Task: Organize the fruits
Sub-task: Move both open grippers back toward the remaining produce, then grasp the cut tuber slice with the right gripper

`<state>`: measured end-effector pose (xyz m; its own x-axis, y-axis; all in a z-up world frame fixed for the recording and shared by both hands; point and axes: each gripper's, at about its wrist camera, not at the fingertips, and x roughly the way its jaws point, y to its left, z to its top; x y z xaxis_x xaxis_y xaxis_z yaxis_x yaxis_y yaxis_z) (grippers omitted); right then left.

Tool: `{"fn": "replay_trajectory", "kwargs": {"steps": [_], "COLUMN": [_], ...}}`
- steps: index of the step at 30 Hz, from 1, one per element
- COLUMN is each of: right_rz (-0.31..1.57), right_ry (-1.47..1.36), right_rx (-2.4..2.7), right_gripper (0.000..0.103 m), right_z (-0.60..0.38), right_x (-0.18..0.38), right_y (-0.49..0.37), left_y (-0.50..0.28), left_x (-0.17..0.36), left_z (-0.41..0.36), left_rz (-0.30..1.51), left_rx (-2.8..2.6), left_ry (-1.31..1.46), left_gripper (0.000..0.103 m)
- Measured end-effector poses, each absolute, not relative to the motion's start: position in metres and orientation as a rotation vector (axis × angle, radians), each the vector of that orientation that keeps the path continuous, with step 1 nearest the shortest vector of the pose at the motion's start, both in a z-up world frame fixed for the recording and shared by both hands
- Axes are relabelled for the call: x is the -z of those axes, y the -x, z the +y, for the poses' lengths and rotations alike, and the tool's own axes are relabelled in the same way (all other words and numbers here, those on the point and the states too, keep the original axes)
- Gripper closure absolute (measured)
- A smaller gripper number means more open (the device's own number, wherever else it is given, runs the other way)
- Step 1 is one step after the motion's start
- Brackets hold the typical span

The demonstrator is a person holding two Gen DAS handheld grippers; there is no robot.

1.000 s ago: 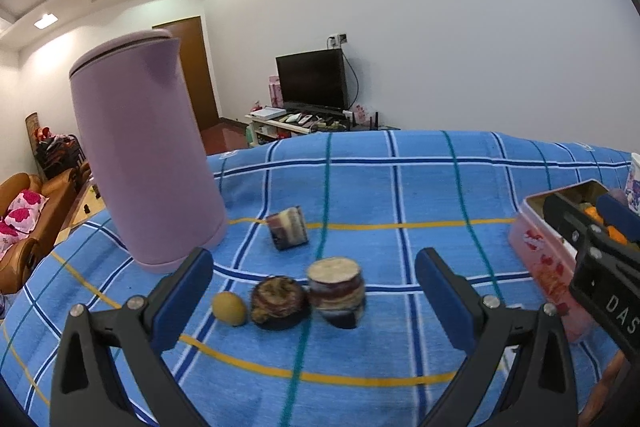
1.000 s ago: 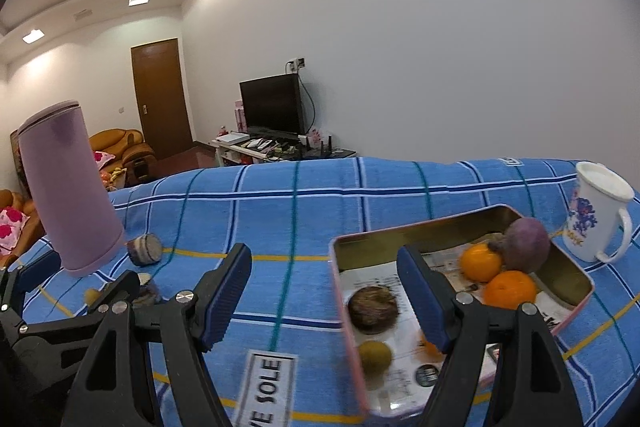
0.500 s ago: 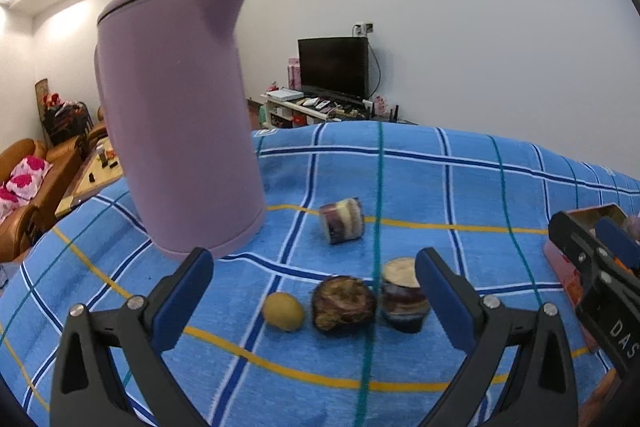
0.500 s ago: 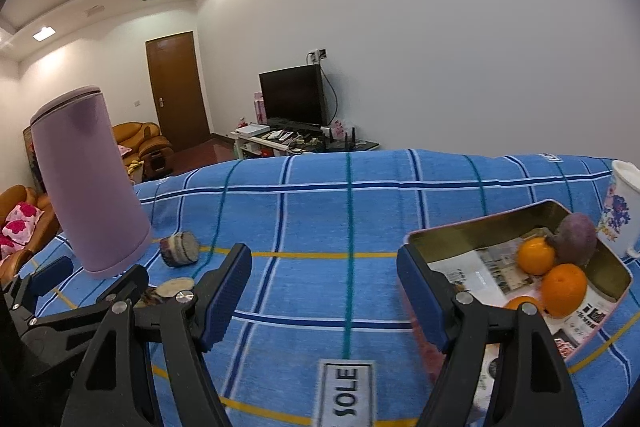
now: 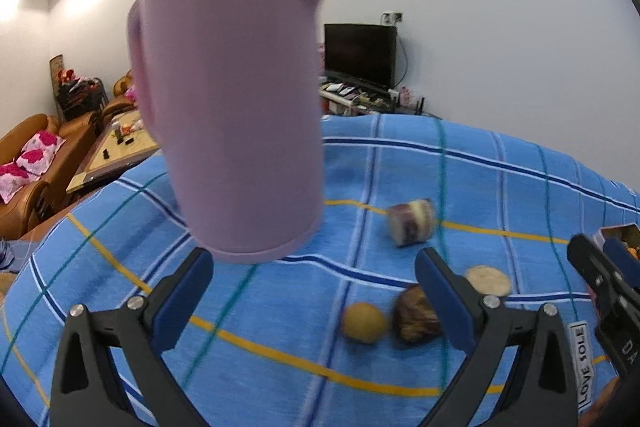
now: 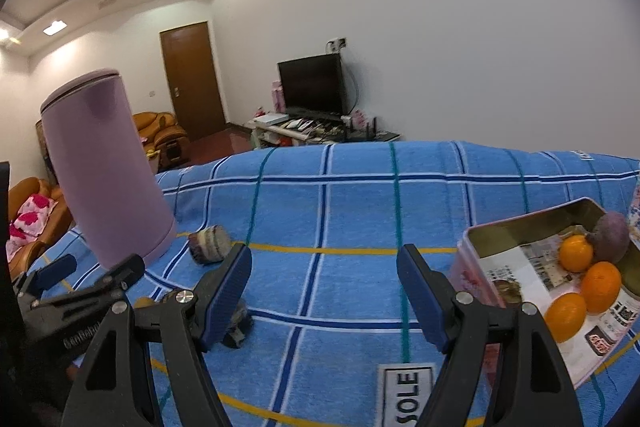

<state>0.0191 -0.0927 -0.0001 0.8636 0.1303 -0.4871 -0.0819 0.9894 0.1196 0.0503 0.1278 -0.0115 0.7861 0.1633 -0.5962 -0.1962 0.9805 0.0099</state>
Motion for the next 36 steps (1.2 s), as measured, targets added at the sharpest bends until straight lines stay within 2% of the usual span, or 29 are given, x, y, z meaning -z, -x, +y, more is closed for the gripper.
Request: {"fn": "replay_trajectory", "kwargs": {"steps": [6,12,17,19,20,24,30,33,36], "right_rz": [0.662,0.710,0.732,0.767,0.790,0.818,0.891,0.892,0.878], "right_ry": [-0.144,-0.136,-0.031,0.010,0.026,0.050,0.046,0.034,0.039], "right_rx": [-0.236,-0.324,-0.351,-0.340,-0.335,-0.304,-0.302,-0.319,-0.325], "right_gripper": [0.027,0.027,0.027,0.040,0.043,0.047,0.047,0.059,0.059], "right_z": [-0.081,-0.066,-0.042,-0.034,-0.030,-0.020,-0.015,-0.018,-0.020], "right_x": [0.015,0.022,0.024,0.027,0.030,0.034,0.045,0.048,0.049], "right_y": [-0.038,-0.039,-0.033,-0.037,-0.041,-0.052,-0.068,-0.068,-0.061], "left_y": [-0.059,-0.058,-0.059,-0.059,-0.059,-0.061,-0.065,-0.064,-0.064], "left_x": [0.017,0.018,0.020,0.021,0.021,0.023,0.029,0.028,0.025], "left_z": [0.164,0.187,0.177,0.171,0.168,0.163,0.149,0.150,0.165], "left_rz": [0.697,0.726,0.740,0.747,0.750,0.768,0.803,0.796,0.795], "left_rx": [-0.261,-0.284,-0.245,-0.226,-0.219,-0.188,-0.115,-0.092,-0.095], "left_ry": [0.039,0.079,0.027,0.007,0.000,-0.011,-0.050,-0.031,0.033], "left_gripper": [0.000,0.001,0.003,0.004,0.004,0.005,0.007,0.008,0.008]}}
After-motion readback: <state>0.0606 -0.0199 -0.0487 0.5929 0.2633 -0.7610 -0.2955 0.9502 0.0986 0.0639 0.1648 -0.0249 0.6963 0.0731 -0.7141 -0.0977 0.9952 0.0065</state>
